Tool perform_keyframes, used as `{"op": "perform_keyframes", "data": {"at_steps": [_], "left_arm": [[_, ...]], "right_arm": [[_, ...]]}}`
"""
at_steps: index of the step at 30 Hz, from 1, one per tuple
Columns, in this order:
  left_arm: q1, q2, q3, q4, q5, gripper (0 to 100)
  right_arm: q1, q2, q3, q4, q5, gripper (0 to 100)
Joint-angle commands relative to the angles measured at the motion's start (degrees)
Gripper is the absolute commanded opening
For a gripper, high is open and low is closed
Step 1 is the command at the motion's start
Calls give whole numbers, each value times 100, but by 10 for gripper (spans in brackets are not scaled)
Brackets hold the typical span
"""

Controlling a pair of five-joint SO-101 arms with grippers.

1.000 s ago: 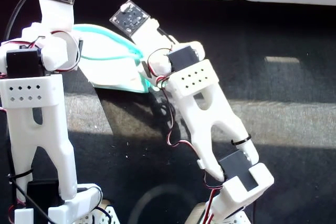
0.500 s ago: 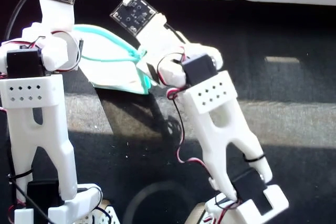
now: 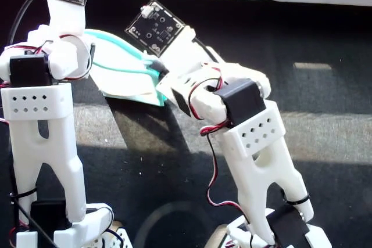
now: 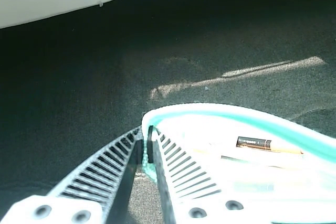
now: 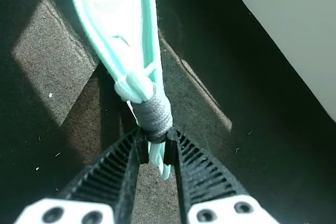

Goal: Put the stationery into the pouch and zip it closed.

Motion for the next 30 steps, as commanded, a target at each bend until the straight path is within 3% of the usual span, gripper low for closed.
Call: {"op": "perform_keyframes", "data": {"at_steps": [1,6,13,15,20,30], "left_arm": [[31,4,-4,70,9,14],[13,-31,259,70,9,13],[22,-40,444,26,9,13],[13,-40,444,26,9,13],[13,-40,462,18,0,13],[13,-31,470,18,0,13]], "right_arm": [[-409,-171,-31,119,26,5],[-954,-171,295,-242,18,5],[-769,-127,1534,-1305,-53,10],[-734,-136,1490,-1305,-440,34],[-620,-101,1121,-1305,-1415,201],[-620,-84,1068,-1640,-2101,172]]}}
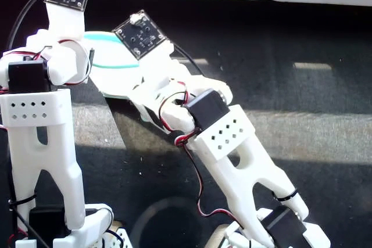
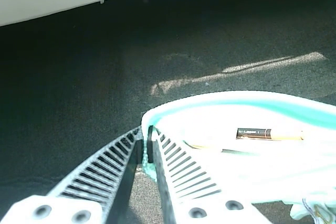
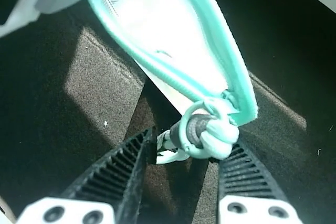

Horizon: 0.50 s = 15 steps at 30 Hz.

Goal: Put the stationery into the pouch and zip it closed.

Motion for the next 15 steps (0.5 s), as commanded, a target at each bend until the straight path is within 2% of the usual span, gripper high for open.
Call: {"op": "perform_keyframes", "data": {"at_steps": [1,8,12,15], "left_arm": [[13,4,101,26,18,13],[13,-4,84,70,18,13],[13,-4,110,70,18,13],[13,-4,110,70,18,13]], "right_arm": [[92,-75,-251,-330,-88,171],[356,136,-84,-365,-97,164],[769,251,-92,-479,-97,46],[813,163,-92,-497,-105,43]]}}
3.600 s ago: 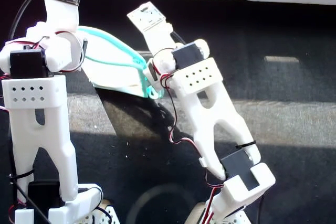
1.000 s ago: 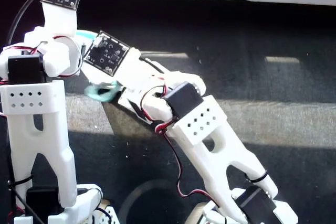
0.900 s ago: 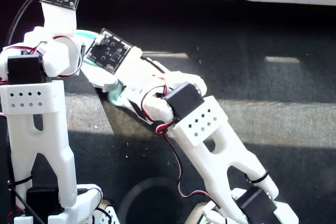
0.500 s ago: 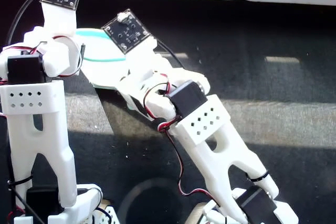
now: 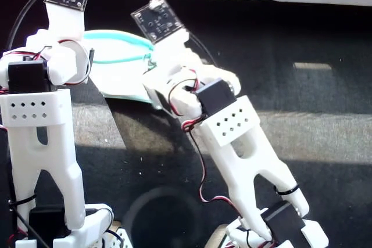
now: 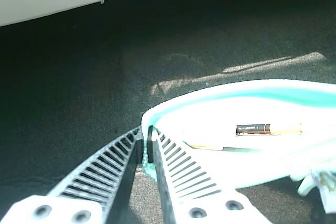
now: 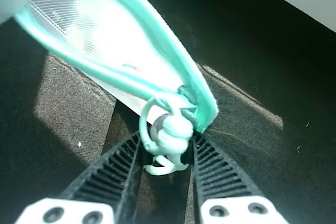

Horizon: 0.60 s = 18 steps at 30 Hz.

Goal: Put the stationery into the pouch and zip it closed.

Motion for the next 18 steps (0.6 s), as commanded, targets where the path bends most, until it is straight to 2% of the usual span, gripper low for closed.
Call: {"op": "perform_keyframes", "data": {"at_steps": [1,6,18], "left_arm": [[13,-4,110,70,18,13],[13,-4,110,62,18,13],[13,-4,110,70,18,13]], "right_arm": [[180,-101,-84,-136,-62,57],[207,-84,-84,-154,-510,156],[207,-84,-22,-286,-501,130]]}}
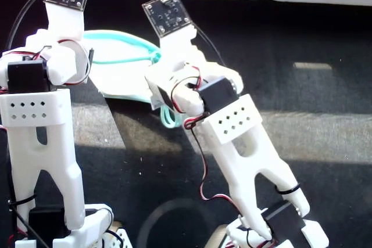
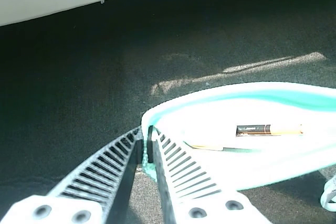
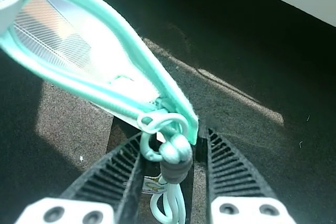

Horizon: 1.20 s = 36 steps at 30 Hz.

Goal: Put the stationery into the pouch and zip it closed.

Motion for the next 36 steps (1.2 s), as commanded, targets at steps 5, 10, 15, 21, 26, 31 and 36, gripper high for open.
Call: {"op": "perform_keyframes", "data": {"at_steps": [5,10,15,21,26,31,36], "left_arm": [[13,-4,92,70,18,13],[13,-4,75,70,18,13],[13,-4,75,70,18,13],[13,-4,101,70,18,13],[13,-4,110,70,18,13],[4,-4,119,70,18,13],[4,-4,110,70,18,13]], "right_arm": [[110,-84,163,-145,-70,130],[180,40,664,-154,-70,130],[444,479,505,-163,-70,131],[567,602,286,-154,-70,131],[558,593,4,-101,-70,131],[549,593,-171,40,-70,131],[558,655,-136,22,-70,131]]}}
